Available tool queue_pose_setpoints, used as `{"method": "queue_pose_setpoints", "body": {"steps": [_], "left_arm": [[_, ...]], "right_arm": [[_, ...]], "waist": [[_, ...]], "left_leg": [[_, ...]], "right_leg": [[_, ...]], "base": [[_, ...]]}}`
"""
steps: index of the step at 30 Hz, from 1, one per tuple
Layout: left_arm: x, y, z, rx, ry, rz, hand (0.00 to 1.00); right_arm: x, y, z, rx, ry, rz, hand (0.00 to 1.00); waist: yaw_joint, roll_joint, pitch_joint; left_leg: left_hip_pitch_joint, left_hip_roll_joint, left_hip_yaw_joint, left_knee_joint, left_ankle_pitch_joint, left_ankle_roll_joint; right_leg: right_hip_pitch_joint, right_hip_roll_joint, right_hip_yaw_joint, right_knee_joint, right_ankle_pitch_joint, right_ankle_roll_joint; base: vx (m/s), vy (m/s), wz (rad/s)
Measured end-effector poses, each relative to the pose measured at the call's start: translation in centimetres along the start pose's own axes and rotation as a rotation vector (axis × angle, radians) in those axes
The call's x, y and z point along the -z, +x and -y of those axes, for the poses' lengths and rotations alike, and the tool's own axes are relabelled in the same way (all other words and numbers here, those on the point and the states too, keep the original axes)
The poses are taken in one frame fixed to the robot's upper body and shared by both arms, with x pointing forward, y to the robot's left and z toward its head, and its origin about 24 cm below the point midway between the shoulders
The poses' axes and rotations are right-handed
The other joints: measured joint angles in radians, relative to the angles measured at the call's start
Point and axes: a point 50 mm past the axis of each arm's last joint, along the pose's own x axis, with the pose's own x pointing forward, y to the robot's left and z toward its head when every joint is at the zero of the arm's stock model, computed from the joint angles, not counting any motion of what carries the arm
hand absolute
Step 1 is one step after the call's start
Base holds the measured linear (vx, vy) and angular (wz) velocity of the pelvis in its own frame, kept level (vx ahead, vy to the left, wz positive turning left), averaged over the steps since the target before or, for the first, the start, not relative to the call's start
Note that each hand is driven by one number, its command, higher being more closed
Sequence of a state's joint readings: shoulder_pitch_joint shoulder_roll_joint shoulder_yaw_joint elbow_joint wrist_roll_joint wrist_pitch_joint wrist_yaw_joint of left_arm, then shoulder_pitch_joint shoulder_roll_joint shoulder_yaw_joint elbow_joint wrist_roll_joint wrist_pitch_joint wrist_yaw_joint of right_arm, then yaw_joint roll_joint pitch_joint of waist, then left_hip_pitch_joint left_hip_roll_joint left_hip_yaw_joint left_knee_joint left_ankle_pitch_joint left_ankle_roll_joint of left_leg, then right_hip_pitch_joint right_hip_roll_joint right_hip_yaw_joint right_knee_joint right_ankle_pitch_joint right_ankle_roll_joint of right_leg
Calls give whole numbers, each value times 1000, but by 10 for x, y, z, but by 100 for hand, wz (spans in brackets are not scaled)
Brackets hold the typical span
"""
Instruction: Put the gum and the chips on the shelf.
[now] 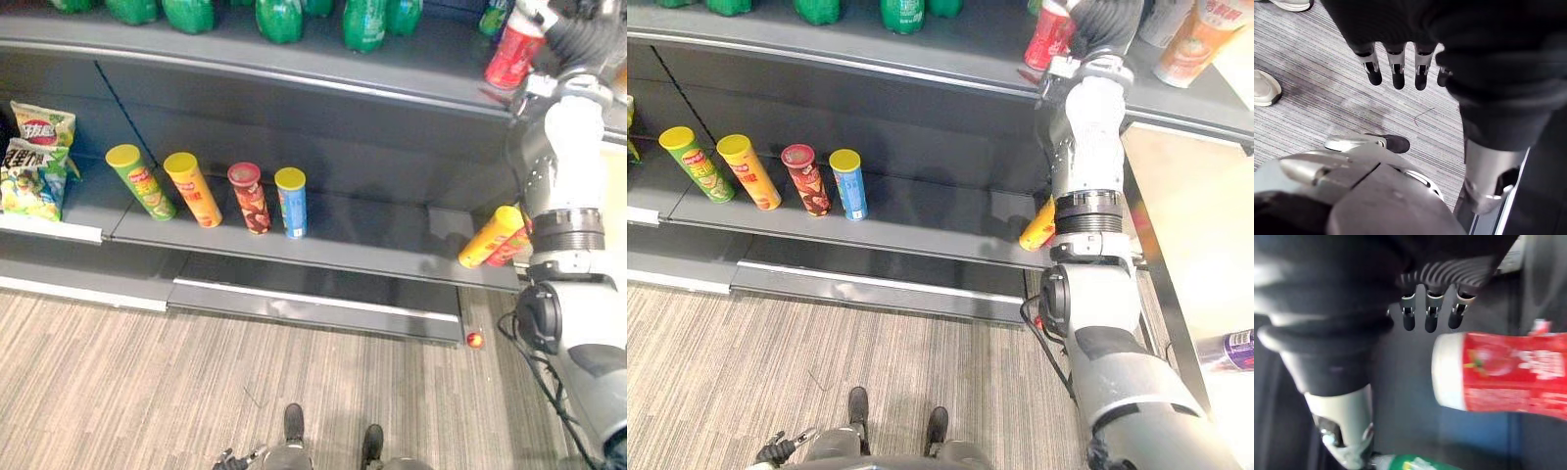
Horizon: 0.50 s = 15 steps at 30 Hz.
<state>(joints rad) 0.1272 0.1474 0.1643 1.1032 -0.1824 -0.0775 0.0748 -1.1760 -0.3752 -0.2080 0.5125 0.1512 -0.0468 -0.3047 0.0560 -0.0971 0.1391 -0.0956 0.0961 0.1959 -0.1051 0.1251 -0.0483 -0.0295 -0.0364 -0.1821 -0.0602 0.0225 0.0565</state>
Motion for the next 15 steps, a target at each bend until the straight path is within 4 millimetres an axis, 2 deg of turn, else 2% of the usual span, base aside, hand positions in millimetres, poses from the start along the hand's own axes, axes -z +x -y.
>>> {"method": "queue_pose_setpoints", "body": {"steps": [3,9,11,13,15], "left_arm": [[0,0,0,-1,10,1,0],[4,-1,-7,-26,30,-8,0],[7,-2,-8,-30,29,-15,0],[9,-2,-9,-37,30,-20,0],[12,-3,-11,-45,49,-29,0]], "right_arm": [[-24,-2,5,26,18,129,0],[-39,-24,19,45,-6,280,0],[-39,-36,22,38,-11,312,0],[-32,-58,20,1,6,318,0],[-16,-92,10,-122,33,276,0]], "waist": [[0,-2,-3],[-2,-27,-29],[-2,-28,-44],[-3,-29,-55],[-11,-29,-73]], "left_leg": [[0,0,-4,0,1,-1],[0,-2,-6,0,1,-1],[0,-4,-8,0,0,-1],[7,-5,-4,0,0,-2],[12,-3,7,0,-2,-4]], "right_leg": [[0,1,-3,0,0,0],[1,-2,-5,0,-1,1],[0,-4,-6,1,-1,1],[3,-5,-4,3,-1,1],[3,-5,1,3,-5,-4]], "base": [[1,0,2],[2,2,1],[6,5,2],[15,4,-4],[18,-1,-10]]}}
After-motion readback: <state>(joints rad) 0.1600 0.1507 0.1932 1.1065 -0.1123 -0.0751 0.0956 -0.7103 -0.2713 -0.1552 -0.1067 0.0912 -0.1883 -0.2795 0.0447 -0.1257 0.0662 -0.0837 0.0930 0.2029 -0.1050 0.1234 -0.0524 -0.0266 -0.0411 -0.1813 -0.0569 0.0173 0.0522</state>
